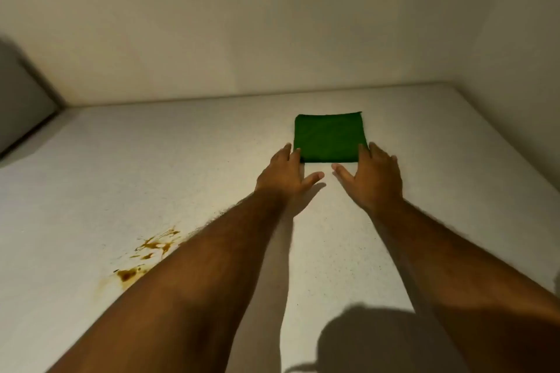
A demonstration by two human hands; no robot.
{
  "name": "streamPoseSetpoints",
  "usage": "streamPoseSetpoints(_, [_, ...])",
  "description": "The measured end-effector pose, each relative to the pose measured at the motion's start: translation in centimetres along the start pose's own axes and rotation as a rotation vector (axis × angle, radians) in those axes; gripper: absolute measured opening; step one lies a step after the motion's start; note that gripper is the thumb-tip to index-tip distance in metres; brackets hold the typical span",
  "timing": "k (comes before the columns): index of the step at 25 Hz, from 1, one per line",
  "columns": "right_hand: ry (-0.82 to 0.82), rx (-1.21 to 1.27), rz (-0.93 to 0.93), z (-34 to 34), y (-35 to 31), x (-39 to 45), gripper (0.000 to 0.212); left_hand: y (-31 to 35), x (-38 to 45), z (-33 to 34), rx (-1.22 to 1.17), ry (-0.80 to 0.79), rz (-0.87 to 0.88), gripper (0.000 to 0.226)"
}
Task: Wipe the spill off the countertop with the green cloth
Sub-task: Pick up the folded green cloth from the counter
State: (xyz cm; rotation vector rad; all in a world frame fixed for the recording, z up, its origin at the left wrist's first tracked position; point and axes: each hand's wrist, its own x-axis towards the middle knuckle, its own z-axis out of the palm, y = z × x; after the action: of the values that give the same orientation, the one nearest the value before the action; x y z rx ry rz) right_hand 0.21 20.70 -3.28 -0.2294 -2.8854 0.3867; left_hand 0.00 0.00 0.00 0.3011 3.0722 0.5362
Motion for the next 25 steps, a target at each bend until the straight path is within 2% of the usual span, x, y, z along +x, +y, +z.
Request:
streamPoseSetpoints(2, [0.078,0.063,0.049,0.0,1.2,1.9,0.077,0.7,1.8,0.5,-0.055,-0.02,-0.09,0.087])
streamPoseSetpoints(4, [0.117,0.009,0.07,-0.2,1.9,3.8,0.065,0.7,3.4,0.6,-0.128,-0.037,-0.164,0.076])
streamPoseSetpoints(8, [0.054,-0.005,0.092,0.5,1.3,6.0,0.05,1.8,6.3,1.4,-0.302,0.028,-0.262,0.06])
streamPoseSetpoints(10, [0.019,0.068,0.094,1.2,0.9,6.7,0.042,2.1,7.6,1.5,-0.434,0.065,-0.311,0.054])
streamPoseSetpoints(13, [-0.026,0.188,0.114,2.0,-0.3,7.3,0.045,2.0,9.1,1.5,-0.645,0.13,-0.4,0.055])
streamPoseSetpoints(16, [-0.045,0.171,0.148,1.7,-0.6,7.6,0.042,1.8,10.3,1.1,-0.919,0.191,-0.48,0.057])
streamPoseSetpoints(18, [-0.026,0.118,0.132,1.0,-0.9,7.8,0.049,2.4,10.5,0.8,-1.114,0.206,-0.492,0.053])
streamPoseSetpoints(22, [-0.225,0.218,-0.061,-0.6,-2.8,8.0,0.108,4.9,10.3,-0.9,-1.232,0.217,-0.379,0.04])
streamPoseSetpoints(23, [-0.269,0.298,-0.096,-0.7,-3.4,7.9,0.114,5.7,10.1,-1.8,-1.268,0.205,-0.344,0.037])
streamPoseSetpoints(25, [-0.289,0.603,-0.097,-1.2,-4.2,7.3,0.102,6.9,9.3,-4.0,-1.351,0.184,-0.284,0.036])
